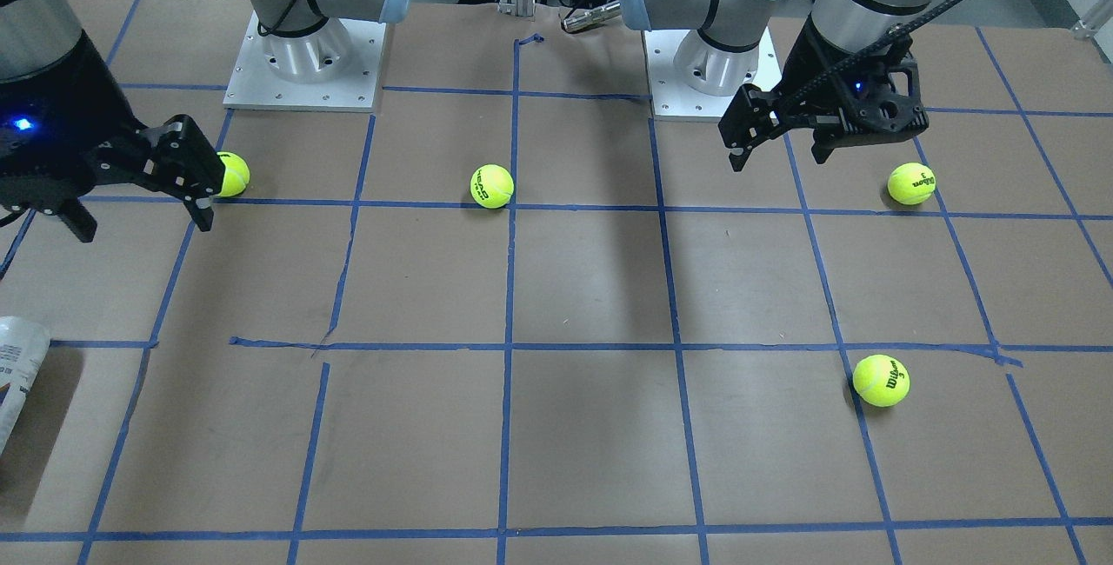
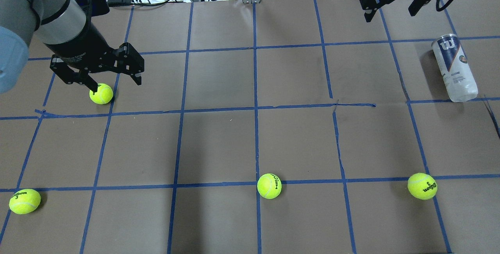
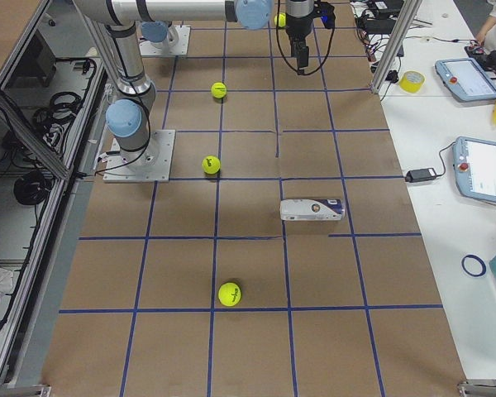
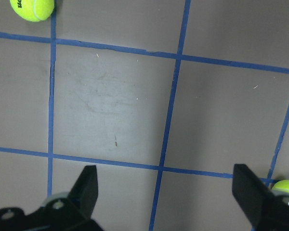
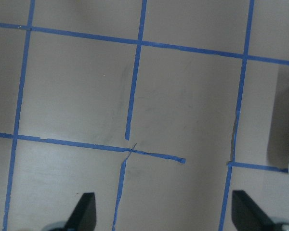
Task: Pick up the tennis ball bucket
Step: 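Hold the left gripper still while moving the right gripper toward the tennis ball can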
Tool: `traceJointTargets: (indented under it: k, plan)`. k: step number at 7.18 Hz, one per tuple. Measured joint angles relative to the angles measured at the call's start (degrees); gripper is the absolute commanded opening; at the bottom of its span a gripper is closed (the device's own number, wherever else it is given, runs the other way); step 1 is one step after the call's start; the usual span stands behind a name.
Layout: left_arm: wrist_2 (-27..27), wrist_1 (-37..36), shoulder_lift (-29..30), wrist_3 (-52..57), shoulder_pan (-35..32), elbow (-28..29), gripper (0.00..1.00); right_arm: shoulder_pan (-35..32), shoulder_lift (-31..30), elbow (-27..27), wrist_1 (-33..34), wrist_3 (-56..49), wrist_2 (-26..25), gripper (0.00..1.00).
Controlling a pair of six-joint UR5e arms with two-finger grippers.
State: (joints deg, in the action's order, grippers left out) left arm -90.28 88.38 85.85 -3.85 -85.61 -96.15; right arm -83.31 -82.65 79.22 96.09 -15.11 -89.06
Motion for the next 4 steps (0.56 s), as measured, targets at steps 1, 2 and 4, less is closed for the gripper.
traceJointTargets:
  k: [1, 2, 4]
  plan:
    - [0.0, 0.0, 0.0, 0.0, 0.0, 0.0, 1.0, 2.9, 0.6, -1.2, 1.8, -1.5, 0.1, 1.0]
    - [0.0, 0.1, 0.0, 0.1, 0.0, -0.1, 1.0, 6.5, 1.2, -2.0, 2.2, -3.4, -0.7, 1.0]
    - [0.0, 0.2, -0.1, 0.1, 0.0, -0.4, 1.0, 12.2, 5.7, -3.7, 3.5, -5.7, -3.0, 0.99]
